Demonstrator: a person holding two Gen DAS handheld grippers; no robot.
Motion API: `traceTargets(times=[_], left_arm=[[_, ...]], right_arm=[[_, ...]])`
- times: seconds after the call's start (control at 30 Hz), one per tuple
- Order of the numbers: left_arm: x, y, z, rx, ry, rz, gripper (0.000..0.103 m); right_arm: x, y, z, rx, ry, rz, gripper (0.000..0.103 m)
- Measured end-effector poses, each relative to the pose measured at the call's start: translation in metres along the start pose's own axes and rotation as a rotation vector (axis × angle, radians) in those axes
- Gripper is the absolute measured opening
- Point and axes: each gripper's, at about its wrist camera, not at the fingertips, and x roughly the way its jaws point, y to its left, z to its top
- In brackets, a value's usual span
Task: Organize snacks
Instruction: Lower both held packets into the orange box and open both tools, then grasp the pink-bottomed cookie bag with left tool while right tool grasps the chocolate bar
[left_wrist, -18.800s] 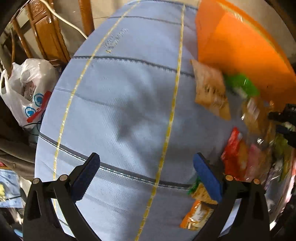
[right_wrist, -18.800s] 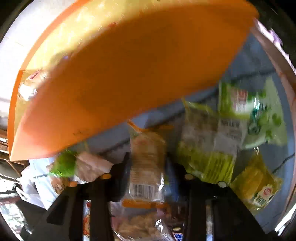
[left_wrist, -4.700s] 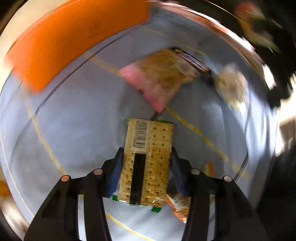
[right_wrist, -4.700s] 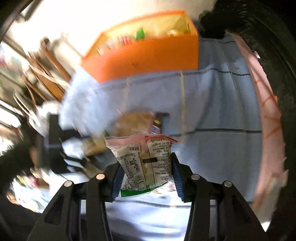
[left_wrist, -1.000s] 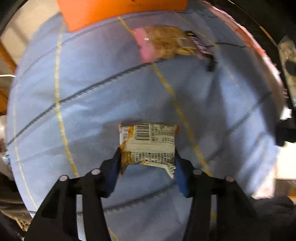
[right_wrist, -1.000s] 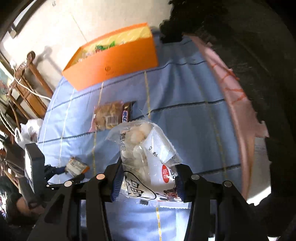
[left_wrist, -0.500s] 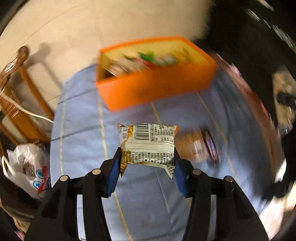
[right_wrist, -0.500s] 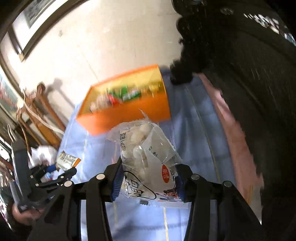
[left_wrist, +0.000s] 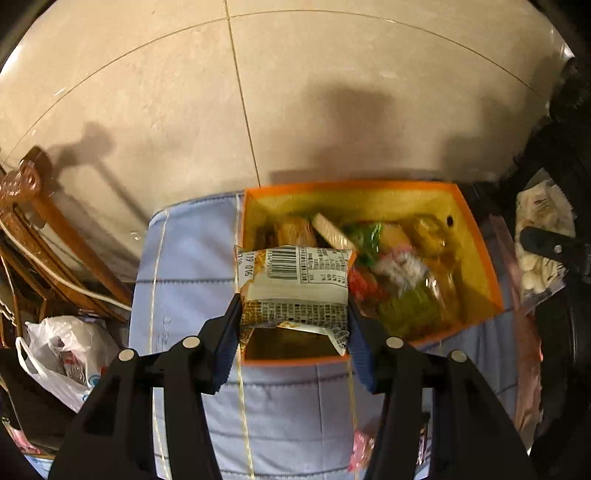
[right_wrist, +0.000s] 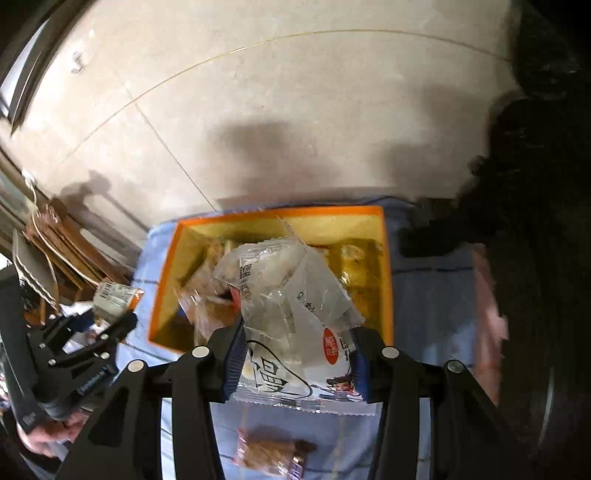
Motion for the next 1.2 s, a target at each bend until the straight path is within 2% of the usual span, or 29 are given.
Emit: traceTargets(times=[0.17,0.23,0.27,0.33,0.37,0.43,0.53,0.6,0.63,0.7,0.73,0.8,0.9,0.97,1.03,1.07,1.13,1.2], left_arm=[[0.01,-0.011,0.013,0.066,0.004,-0.001,0.051],[0.015,-0.012,0.019,0.054,0.004,-0.017,0.051],[0.015,-0.009,0.021,0.046,-0.007,-0.019,0.062],[0.013,-0.011,0.025,0.057,-0.065,-0.009,0.099],[0.016,-0.016,0.024,0.095,-0.066,-0.004,0.099],[0.022,-0.018,0.025,0.099,-0.045,-0.005,0.099],[0.029,-0.009,0.024,0.043,-0.031,-0.005,0.099],[0.031,-0.003,0.019,0.033,-0.021,0.001,0.099],[0.029,0.001,0.014,0.035,-0.024,0.011,0.099],[0.025,0.014,-0.006,0.05,-0.035,0.048,0.099],[0.024,0.022,-0.018,0.057,-0.033,0.075,0.099],[0.022,0.042,-0.048,0.058,-0.014,0.109,0.099],[0.027,0.053,-0.102,0.079,0.027,0.096,0.099],[0.032,0.045,-0.138,0.146,0.044,0.066,0.099],[0.042,0.029,-0.174,0.259,0.052,0.037,0.099],[0.05,0.021,-0.194,0.33,0.075,0.049,0.099],[0.058,0.012,-0.221,0.402,0.089,0.079,0.099],[0.065,0.002,-0.246,0.456,0.103,0.051,0.099]], right_arm=[[0.01,0.007,0.009,-0.024,-0.009,-0.02,0.047],[0.014,0.005,0.013,-0.02,-0.003,-0.024,0.047],[0.016,0.006,0.014,-0.022,-0.009,-0.041,0.049],[0.017,0.013,0.016,-0.101,-0.025,-0.098,0.084],[0.015,0.018,0.014,-0.136,-0.056,-0.118,0.099],[0.008,0.023,0.01,-0.171,-0.085,-0.163,0.099],[-0.001,0.019,0.004,-0.123,-0.062,-0.101,0.099],[-0.008,0.021,-0.007,-0.152,-0.067,-0.083,0.099],[-0.013,0.026,-0.022,-0.218,-0.072,-0.07,0.099],[-0.013,0.04,-0.051,-0.39,-0.035,-0.039,0.1],[-0.009,0.052,-0.079,-0.537,0.002,-0.01,0.099],[0.004,0.066,-0.115,-0.707,0.09,0.053,0.099],[0.037,0.088,-0.193,-1.029,0.301,0.099,0.099],[0.053,0.091,-0.23,-1.161,0.375,0.102,0.099],[0.066,0.09,-0.257,-1.248,0.431,0.095,0.099],[0.07,0.089,-0.265,-1.272,0.434,0.091,0.099],[0.078,0.09,-0.276,-1.281,0.438,0.118,0.099],[0.083,0.094,-0.277,-1.253,0.396,0.15,0.099]])
